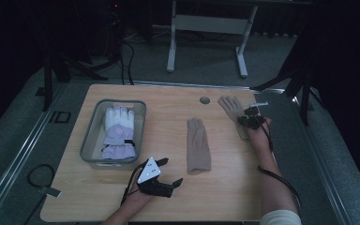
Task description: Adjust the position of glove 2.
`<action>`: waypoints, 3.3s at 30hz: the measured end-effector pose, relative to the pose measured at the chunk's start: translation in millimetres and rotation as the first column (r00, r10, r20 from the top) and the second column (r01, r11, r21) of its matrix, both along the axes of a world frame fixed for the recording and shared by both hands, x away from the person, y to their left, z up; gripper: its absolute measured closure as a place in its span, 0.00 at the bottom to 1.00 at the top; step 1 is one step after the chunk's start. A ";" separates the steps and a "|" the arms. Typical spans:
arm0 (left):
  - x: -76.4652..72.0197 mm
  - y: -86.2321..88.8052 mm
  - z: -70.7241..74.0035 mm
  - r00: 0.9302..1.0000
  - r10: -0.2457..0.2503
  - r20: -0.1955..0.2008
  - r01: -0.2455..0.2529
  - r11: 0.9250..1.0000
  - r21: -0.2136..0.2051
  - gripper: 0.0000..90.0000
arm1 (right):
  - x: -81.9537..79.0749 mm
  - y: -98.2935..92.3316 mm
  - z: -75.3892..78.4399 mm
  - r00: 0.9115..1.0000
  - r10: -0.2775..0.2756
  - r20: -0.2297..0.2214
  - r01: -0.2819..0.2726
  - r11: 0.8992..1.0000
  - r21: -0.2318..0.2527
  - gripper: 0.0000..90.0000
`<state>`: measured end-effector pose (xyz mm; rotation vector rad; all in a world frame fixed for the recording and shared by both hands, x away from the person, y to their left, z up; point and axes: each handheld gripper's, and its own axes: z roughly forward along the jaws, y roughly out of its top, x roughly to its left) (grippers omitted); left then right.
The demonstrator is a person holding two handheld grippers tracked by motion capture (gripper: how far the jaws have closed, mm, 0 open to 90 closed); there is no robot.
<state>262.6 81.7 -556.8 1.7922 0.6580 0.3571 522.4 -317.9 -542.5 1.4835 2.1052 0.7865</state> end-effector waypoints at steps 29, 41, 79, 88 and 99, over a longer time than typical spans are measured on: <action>1.5 -1.5 5.3 1.000 -0.002 0.028 0.002 1.000 0.001 0.10 | -103.9 14.0 61.7 0.966 -0.241 0.096 0.227 0.964 0.137 0.90; 1.2 -3.6 6.0 0.999 -0.009 0.033 0.009 1.000 0.005 0.10 | -151.0 6.8 34.9 0.956 -0.291 0.041 0.279 0.942 0.185 0.90; -0.7 -6.2 6.3 0.999 -0.027 0.035 0.027 1.000 0.012 0.10 | -155.6 -7.6 17.1 1.000 -0.011 -0.004 0.012 0.977 0.215 0.26; -0.7 -6.0 5.9 0.999 -0.028 0.031 0.028 1.000 0.009 0.10 | -138.9 -17.3 10.3 0.999 0.041 -0.010 -0.036 0.949 0.313 0.25; -1.5 -5.2 6.0 0.999 -0.032 0.029 0.031 0.999 0.012 0.10 | -135.5 -6.8 5.8 0.998 0.067 -0.017 -0.062 0.974 0.217 0.12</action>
